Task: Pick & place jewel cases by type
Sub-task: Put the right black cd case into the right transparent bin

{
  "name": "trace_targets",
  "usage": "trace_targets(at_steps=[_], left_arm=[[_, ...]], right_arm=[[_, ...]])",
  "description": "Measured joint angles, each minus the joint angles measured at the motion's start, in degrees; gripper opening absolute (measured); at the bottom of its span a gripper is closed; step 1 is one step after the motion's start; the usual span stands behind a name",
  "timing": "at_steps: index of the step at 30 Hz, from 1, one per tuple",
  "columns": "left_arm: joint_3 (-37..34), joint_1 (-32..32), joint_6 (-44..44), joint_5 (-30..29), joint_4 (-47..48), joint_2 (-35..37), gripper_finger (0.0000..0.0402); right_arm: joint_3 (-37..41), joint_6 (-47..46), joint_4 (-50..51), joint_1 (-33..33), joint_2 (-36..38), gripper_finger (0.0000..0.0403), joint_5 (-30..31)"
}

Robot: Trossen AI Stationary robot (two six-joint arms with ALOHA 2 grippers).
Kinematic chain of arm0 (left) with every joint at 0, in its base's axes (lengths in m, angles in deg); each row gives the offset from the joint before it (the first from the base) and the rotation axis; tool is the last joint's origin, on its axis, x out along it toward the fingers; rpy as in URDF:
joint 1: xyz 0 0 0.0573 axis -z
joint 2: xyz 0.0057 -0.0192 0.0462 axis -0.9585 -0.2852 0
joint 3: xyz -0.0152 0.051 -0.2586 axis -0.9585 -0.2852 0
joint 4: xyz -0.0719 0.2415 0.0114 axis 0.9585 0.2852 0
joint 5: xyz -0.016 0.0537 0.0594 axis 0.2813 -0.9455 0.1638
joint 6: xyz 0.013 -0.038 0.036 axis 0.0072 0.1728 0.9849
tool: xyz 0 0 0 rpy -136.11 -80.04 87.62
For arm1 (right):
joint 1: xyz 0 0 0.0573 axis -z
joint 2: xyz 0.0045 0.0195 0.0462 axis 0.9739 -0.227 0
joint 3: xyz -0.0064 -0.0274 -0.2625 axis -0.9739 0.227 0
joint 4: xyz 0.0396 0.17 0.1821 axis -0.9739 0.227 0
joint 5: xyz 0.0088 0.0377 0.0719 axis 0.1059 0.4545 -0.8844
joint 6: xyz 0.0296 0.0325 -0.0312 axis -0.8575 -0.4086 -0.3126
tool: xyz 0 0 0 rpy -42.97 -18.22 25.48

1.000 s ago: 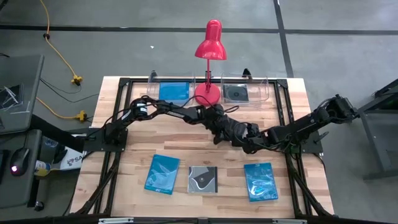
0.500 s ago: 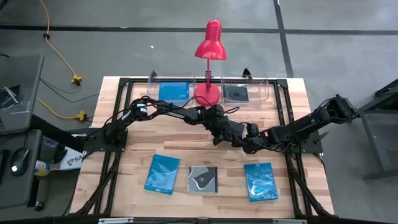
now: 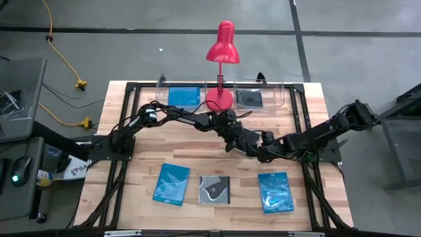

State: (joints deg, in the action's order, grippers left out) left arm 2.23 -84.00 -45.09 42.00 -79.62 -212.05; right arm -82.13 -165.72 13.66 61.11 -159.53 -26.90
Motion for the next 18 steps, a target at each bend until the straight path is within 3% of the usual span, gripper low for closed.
trace_targets(at_steps=[6, 10, 13, 18], left_arm=[[1.11, -3.77, -4.41, 3.81, 0.45, 1.53, 0.0001], [1.35, -6.25, -4.57, 1.06, 8.71, 7.23, 0.0001], [1.41, -7.52, -2.15, -5.39, 21.27, 11.79, 0.0001], [1.41, -7.00, -1.94, -25.64, 40.71, 15.32, 0.0001]], right_arm=[[0.02, -0.13, 1.20, 0.00, 0.00, 0.0211, -0.57], [0.04, -0.13, 1.74, 0.00, 0.00, 0.0211, -0.67], [0.09, -0.12, 2.06, 0.00, 0.00, 0.0211, -0.66], [0.11, -0.06, 2.02, 0.00, 0.00, 0.0211, -0.20]])
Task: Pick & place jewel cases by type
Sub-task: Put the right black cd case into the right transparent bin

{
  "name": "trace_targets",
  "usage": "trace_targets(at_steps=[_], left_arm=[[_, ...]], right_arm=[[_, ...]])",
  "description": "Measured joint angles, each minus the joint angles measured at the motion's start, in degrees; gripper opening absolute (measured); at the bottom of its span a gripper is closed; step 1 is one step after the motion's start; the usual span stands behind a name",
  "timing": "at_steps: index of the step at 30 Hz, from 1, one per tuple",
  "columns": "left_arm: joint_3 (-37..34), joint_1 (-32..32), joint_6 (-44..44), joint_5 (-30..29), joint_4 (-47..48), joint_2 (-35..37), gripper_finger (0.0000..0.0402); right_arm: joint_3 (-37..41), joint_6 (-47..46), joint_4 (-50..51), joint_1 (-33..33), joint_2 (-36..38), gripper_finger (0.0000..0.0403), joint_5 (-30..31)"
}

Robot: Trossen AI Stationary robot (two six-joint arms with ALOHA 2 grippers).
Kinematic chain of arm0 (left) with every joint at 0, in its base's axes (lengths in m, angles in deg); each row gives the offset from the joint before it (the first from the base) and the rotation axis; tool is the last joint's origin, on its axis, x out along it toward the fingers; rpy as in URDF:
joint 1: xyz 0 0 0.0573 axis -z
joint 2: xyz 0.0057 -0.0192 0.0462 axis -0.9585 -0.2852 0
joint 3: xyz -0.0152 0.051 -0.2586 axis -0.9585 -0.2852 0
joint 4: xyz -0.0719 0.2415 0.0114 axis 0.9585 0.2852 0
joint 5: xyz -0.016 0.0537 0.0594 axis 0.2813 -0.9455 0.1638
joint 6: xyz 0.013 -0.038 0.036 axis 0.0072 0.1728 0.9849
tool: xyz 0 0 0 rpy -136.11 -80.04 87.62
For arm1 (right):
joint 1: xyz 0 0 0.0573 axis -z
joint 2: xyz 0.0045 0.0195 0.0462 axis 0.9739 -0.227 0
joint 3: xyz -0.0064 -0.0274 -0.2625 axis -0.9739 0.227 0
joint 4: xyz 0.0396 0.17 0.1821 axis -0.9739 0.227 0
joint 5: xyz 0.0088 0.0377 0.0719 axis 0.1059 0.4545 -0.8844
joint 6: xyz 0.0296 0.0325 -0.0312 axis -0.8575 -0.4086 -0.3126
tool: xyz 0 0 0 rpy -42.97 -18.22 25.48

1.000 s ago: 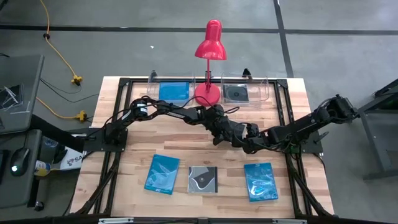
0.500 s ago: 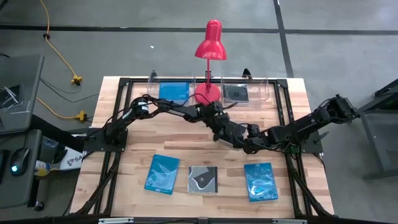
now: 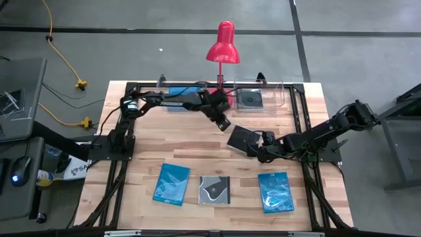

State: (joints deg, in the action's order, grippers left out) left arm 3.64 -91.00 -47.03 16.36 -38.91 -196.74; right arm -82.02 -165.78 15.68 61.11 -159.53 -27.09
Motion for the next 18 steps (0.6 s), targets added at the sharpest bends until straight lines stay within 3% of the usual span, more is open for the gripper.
trace_targets(at_steps=[2, 4, 9, 18], left_arm=[[-0.01, 0.65, -3.39, -4.40, 3.31, -0.03, 0.0001], [-0.09, 1.23, -6.14, -5.00, 2.22, -1.13, 0.0001], [-0.10, 1.97, -11.54, -0.80, -3.45, -5.63, 0.0001], [0.07, 1.76, -14.91, 3.36, -3.46, -7.91, 0.0001]], right_arm=[[0.00, 0.27, -0.05, 0.00, 0.00, 0.0211, 0.56], [0.00, 0.66, -0.21, 0.00, 0.00, 0.0211, 1.34], [0.00, 2.14, -0.05, 0.00, -0.02, 0.0211, 2.87], [0.02, 3.99, 0.35, -0.02, -0.02, 0.0211, 2.80]])
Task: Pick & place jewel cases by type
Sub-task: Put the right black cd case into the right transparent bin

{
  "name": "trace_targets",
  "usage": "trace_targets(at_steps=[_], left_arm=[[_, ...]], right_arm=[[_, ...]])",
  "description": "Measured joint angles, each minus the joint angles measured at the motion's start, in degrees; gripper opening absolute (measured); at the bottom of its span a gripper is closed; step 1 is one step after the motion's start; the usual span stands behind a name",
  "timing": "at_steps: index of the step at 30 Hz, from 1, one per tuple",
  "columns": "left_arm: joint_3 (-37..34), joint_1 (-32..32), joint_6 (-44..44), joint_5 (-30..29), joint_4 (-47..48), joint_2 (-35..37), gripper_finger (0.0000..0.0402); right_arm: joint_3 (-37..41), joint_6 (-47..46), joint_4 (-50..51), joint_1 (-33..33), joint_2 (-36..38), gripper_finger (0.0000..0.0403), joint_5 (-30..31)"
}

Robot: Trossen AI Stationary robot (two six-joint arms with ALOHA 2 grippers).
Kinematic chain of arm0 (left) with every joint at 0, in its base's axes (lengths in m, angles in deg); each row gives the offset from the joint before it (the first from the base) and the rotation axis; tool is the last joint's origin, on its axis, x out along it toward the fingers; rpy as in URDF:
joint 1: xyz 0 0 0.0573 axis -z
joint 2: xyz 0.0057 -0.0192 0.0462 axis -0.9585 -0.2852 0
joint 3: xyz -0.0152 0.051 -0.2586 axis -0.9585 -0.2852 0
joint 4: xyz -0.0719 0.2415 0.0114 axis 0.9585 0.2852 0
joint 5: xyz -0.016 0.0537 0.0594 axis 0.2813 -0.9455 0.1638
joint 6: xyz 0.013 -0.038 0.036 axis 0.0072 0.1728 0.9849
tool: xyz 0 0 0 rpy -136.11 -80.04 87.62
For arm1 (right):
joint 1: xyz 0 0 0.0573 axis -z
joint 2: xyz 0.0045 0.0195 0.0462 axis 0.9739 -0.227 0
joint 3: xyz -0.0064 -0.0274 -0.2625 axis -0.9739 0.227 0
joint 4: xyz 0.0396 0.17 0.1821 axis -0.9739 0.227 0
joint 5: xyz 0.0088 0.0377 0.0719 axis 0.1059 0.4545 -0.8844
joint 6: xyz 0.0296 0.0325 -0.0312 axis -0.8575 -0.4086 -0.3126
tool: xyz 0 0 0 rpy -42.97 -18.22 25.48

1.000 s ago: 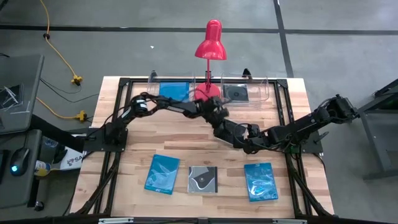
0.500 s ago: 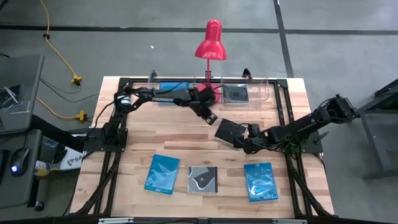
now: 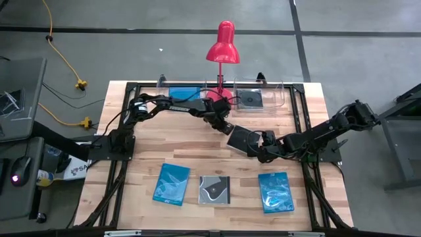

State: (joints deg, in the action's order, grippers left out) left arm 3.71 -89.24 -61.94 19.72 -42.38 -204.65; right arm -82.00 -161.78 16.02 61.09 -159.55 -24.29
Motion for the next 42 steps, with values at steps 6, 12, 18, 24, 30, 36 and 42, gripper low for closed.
trace_targets(at_steps=[6, 12, 18, 24, 30, 36, 42], left_arm=[[-0.07, -0.14, 0.91, 4.58, -0.94, -0.24, 0.0030], [-0.17, 0.13, 1.97, 8.93, -2.94, -0.44, 0.0114], [-0.13, 0.16, 1.31, 9.28, -3.26, -0.42, 0.0175], [-0.15, 0.16, 0.83, 8.93, -3.99, -0.40, 0.0186], [-0.20, 0.16, 0.46, 8.76, -4.54, -0.40, 0.0186], [-0.26, 0.16, 0.71, 8.71, -5.28, -0.40, 0.0186], [-0.28, 0.52, 0.99, 8.88, -6.05, -0.40, 0.0186]], right_arm=[[0.00, 0.20, 0.08, 0.00, 0.00, 0.0211, 0.11], [0.00, 0.39, 0.06, 0.00, 0.00, 0.0211, 0.22], [0.00, -1.94, 1.85, 0.00, 0.00, 0.0211, -0.11], [0.00, -6.74, 4.43, 0.02, 0.00, 0.0211, -0.35], [2.47, -9.03, 0.74, 0.03, -0.65, 0.0211, -0.21], [7.91, -9.93, -13.17, 1.46, -2.95, 0.0213, 1.09], [8.68, -9.46, -16.64, 3.79, -3.50, 0.0213, 0.12]])
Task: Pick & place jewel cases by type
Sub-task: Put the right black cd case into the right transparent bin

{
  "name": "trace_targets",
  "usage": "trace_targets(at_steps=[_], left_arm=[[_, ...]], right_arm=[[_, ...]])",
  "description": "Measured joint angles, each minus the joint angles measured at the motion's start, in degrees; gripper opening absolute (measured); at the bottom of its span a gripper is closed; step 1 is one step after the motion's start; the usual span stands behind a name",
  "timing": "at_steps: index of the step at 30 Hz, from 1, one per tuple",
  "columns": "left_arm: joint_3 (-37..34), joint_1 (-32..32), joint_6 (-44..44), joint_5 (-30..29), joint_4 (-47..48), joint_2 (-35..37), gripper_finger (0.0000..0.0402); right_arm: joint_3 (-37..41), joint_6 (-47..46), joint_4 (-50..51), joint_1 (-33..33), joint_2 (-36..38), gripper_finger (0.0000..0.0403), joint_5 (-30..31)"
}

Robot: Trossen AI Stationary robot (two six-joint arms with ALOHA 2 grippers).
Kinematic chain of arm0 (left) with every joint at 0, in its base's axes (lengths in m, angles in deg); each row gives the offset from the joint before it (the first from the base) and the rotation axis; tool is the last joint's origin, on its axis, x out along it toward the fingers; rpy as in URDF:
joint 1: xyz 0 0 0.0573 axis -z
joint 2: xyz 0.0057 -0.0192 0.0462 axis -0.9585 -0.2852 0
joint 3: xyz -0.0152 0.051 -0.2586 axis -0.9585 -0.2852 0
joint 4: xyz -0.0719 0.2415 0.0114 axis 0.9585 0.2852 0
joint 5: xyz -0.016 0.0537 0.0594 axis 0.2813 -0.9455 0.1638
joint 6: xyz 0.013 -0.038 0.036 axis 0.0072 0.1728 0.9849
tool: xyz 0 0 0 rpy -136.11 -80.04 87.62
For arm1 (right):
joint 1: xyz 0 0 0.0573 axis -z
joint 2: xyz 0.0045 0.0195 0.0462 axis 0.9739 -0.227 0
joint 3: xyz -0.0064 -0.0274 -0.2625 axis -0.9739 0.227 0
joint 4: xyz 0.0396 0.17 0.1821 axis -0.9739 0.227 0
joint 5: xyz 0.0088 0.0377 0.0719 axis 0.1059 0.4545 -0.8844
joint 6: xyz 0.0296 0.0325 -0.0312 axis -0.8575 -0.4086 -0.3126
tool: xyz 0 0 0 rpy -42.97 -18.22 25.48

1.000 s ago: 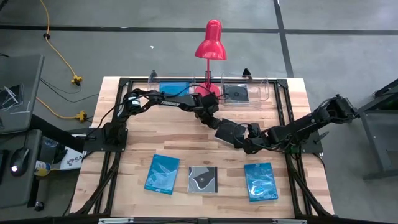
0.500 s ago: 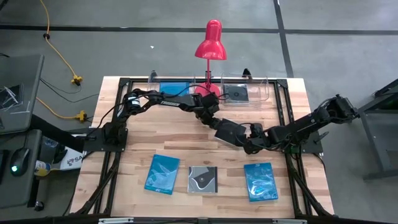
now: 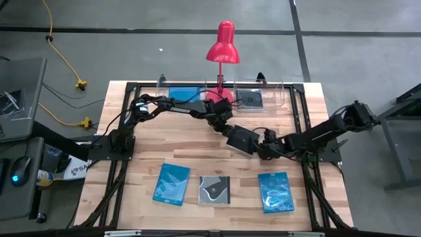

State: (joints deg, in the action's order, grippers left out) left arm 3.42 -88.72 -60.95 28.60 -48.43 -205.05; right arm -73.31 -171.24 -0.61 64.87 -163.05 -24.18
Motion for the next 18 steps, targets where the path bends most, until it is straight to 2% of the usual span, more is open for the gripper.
trace_targets(at_steps=[4, 7, 18], left_arm=[[-0.07, 0.84, -0.30, 0.94, -3.22, -0.57, 0.0186], [-0.13, 0.98, -2.75, 4.71, -6.67, -1.45, 0.0187], [0.13, 1.16, -3.13, 6.39, -6.81, -2.60, 0.0186]], right_arm=[[0.09, 0.69, -0.26, 0.89, -0.08, 0.0213, -0.26], [0.08, 1.29, -0.27, 1.02, -0.08, 0.0213, -0.14], [0.19, 2.16, -0.24, 1.02, -0.08, 0.0213, 0.17]])
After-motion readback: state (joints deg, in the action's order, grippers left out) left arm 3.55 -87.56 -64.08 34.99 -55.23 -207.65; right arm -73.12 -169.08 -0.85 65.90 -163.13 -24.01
